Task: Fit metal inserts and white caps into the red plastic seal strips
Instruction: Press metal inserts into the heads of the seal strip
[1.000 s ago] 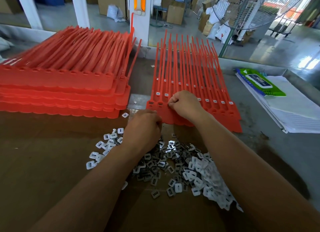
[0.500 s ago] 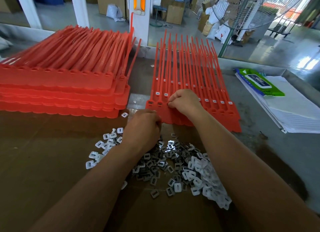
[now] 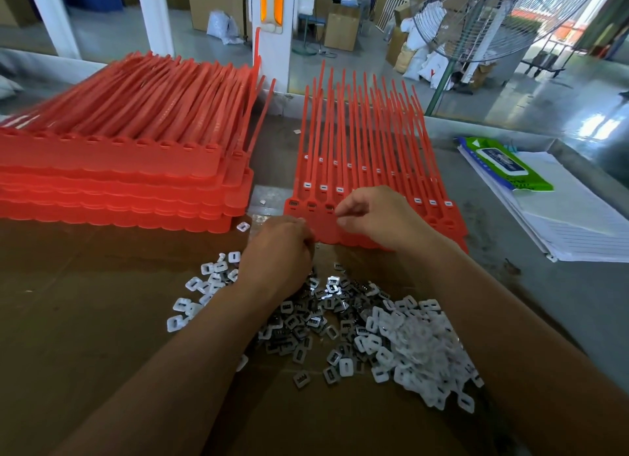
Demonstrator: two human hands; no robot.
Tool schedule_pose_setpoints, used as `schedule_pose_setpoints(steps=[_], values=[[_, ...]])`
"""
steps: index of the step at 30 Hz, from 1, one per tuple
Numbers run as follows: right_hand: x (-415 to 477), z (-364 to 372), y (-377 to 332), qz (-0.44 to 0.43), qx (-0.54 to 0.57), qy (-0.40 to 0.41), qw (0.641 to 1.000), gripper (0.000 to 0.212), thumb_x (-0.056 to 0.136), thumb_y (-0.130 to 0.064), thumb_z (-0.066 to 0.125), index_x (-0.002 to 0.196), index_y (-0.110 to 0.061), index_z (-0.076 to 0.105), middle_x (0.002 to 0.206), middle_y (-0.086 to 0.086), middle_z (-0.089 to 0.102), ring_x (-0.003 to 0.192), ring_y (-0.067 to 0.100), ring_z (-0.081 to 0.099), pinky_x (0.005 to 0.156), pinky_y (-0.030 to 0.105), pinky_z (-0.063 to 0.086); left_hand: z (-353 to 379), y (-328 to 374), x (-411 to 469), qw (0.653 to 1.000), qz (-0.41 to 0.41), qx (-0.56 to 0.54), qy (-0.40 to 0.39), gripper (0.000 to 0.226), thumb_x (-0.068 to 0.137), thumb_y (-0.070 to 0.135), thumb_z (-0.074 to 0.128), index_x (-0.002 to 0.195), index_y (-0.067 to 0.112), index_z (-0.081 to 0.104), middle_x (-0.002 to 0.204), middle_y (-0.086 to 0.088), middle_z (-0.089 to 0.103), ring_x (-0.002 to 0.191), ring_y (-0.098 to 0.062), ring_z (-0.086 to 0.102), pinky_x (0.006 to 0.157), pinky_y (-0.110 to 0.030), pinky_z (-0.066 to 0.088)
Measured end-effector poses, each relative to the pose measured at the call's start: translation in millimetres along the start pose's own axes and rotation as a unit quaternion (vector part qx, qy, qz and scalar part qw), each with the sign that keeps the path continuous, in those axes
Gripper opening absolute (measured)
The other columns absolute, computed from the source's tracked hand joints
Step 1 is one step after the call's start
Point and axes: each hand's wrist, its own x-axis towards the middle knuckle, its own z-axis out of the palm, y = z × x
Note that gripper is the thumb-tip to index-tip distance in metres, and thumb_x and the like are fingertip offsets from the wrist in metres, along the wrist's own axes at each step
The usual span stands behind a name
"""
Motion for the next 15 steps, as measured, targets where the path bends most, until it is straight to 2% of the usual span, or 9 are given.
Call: schedule_pose_setpoints(steps=[3, 5, 7, 9, 15], values=[[-19.8, -1.2, -5.7, -0.011, -0.03, -0.067, 0.997, 0.007, 0.08, -0.014, 0.068, 0.085, -0.019, 0.066, 0.078, -0.013, 0.061, 0.075, -0.002, 0.056, 0.072, 0.012, 0.045, 0.7, -1.0, 0.3, 1.0, -0.008, -0.008, -0.005, 0.029, 0.082, 0.004, 0.046, 0.102, 0.006, 0.067, 0.115, -0.009, 0.062, 0.117, -0.02, 0.049, 0.098, -0.036, 0.038], [-27.0, 0.0, -9.4, -0.023, -0.072, -0.088, 0.993, 0.005, 0.079, -0.017, 0.069, 0.083, -0.02, 0.066, 0.076, -0.017, 0.058, 0.075, -0.002, 0.055, 0.073, 0.012, 0.044, 0.8, -1.0, 1.1, 1.0, -0.01, -0.005, -0.012, 0.031, 0.082, 0.003, 0.046, 0.105, 0.006, 0.066, 0.118, -0.009, 0.06, 0.119, -0.019, 0.047, 0.1, -0.037, 0.037], [-29.0, 2.7, -11.4, -0.033, -0.123, -0.095, 0.987, 0.008, 0.079, -0.02, 0.07, 0.087, -0.017, 0.069, 0.077, -0.015, 0.057, 0.077, 0.001, 0.055, 0.071, 0.013, 0.042, 0.6, -0.6, 1.7, 1.0, -0.012, -0.002, -0.016, 0.032, 0.082, 0.003, 0.045, 0.107, 0.006, 0.065, 0.121, -0.009, 0.059, 0.12, -0.019, 0.047, 0.101, -0.036, 0.036], [-28.7, 6.0, -11.8, -0.027, -0.157, -0.099, 0.982, 0.011, 0.079, -0.021, 0.07, 0.089, -0.017, 0.07, 0.08, -0.013, 0.056, 0.081, 0.005, 0.054, 0.076, 0.02, 0.043, 0.3, -0.1, 1.6, 1.0, -0.013, 0.002, -0.012, 0.033, 0.082, 0.003, 0.045, 0.109, 0.006, 0.064, 0.123, -0.009, 0.058, 0.12, -0.019, 0.046, 0.102, -0.035, 0.036], [-28.9, 9.0, -14.2, -0.015, -0.161, -0.11, 0.981, 0.003, 0.08, -0.018, 0.068, 0.081, -0.018, 0.065, 0.074, -0.015, 0.049, 0.08, 0.007, 0.05, 0.072, 0.022, 0.039, -1.3, 2.1, 0.9, 1.0, -0.01, 0.006, -0.009, 0.032, 0.082, 0.003, 0.045, 0.107, 0.006, 0.065, 0.123, -0.01, 0.058, 0.12, -0.02, 0.047, 0.102, -0.032, 0.034]])
